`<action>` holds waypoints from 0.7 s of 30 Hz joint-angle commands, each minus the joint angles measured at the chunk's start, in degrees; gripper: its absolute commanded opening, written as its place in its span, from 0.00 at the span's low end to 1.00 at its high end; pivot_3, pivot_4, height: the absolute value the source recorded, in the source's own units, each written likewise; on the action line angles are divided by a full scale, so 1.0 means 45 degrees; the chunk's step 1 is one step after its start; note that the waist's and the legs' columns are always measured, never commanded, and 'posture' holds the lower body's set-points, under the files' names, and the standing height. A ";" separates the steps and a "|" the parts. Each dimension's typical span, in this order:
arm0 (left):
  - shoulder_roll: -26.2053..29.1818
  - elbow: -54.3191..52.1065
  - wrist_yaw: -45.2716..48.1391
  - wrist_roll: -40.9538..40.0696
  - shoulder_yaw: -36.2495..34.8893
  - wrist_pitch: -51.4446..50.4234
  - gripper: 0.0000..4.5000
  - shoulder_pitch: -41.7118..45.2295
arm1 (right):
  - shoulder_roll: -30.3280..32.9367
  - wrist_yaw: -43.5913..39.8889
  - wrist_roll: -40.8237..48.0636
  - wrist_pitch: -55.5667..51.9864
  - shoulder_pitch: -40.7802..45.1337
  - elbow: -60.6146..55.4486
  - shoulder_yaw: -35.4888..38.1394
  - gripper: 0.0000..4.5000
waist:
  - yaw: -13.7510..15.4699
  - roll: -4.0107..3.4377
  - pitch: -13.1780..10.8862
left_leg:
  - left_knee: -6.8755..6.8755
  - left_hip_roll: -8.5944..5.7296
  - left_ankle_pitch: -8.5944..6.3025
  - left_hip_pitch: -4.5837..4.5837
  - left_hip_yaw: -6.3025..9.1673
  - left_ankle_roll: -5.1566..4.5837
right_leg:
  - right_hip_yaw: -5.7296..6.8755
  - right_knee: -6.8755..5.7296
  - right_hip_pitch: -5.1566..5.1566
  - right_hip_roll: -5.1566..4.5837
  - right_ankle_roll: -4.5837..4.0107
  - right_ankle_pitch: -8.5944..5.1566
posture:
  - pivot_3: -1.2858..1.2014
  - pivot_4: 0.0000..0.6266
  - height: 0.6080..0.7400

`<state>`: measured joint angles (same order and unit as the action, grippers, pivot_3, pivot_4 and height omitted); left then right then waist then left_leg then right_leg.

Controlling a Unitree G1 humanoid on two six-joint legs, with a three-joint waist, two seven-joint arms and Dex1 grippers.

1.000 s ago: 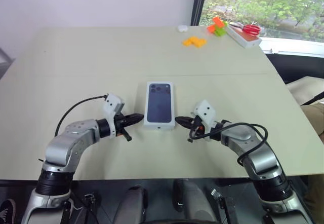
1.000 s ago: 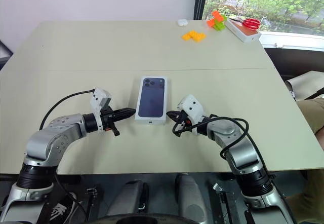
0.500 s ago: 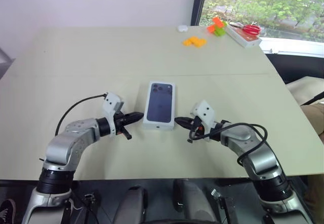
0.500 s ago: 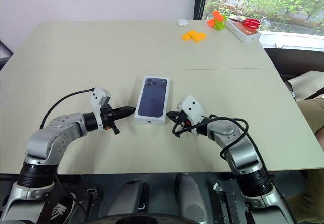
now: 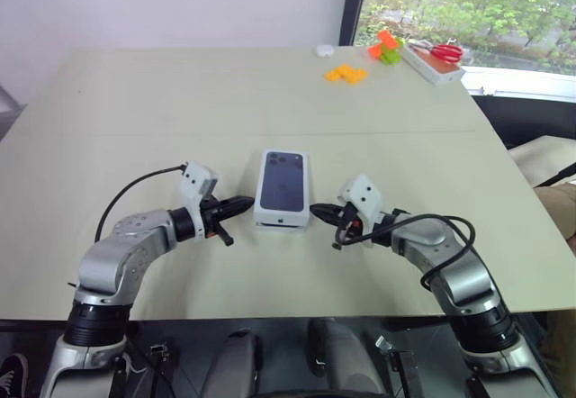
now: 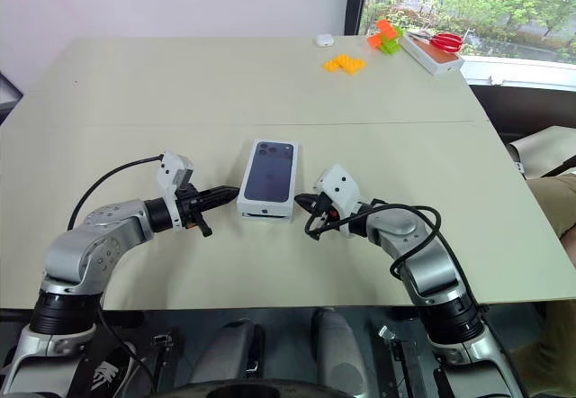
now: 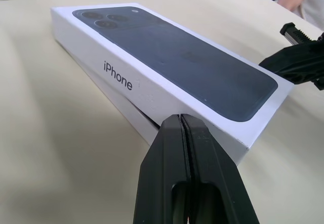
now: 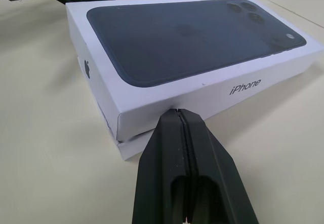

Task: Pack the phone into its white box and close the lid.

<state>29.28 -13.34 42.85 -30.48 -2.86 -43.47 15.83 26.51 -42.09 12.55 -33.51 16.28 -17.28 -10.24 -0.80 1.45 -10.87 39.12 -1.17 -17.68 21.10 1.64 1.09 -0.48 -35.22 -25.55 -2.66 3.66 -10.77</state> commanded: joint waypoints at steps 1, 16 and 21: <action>-0.0003 -0.0491 0.0325 -0.0313 0.0227 0.0112 0.01 0.0036 | -0.0004 -0.0190 0.0318 0.0092 0.0187 -0.0711 -0.0103 0.00 | -0.0002 0.0000 0.0000 | 0.0000 0.0000 0.0000 0.0000 0.0000 0.0000 | -0.0001 0.0000 0.0000 0.0000 0.0000 0.0000 | 0.52 0.24 1.00; 0.0414 -0.0201 0.0449 -0.0010 0.0163 0.0505 0.01 -0.0639 | 0.0325 -0.0260 -0.0086 0.0740 0.0050 -0.0245 -0.0291 0.00 | -0.0005 0.0000 0.0000 | 0.0000 0.0001 0.0000 0.0000 0.0000 -0.0001 | 0.0001 0.0003 0.0000 0.0001 -0.0002 -0.0002 | 0.52 0.24 1.00; 0.0644 0.0120 0.0404 -0.0256 -0.0424 0.0441 0.01 -0.0372 | 0.0587 -0.0351 -0.0024 0.0863 0.0232 0.0052 0.0168 0.00 | -0.0003 0.0000 0.0000 | 0.0000 0.0001 -0.0001 0.0000 -0.0001 -0.0001 | 0.0001 0.0003 0.0000 0.0001 -0.0003 -0.0003 | 0.52 0.24 1.00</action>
<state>31.34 -12.90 44.54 -30.66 -2.11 -42.05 13.13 28.40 -43.36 11.59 -30.68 16.11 -16.52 -11.48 -0.82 1.45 -10.87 39.12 -1.16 -17.68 21.10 1.64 1.08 -0.47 -35.21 -25.55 -2.66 3.64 -10.78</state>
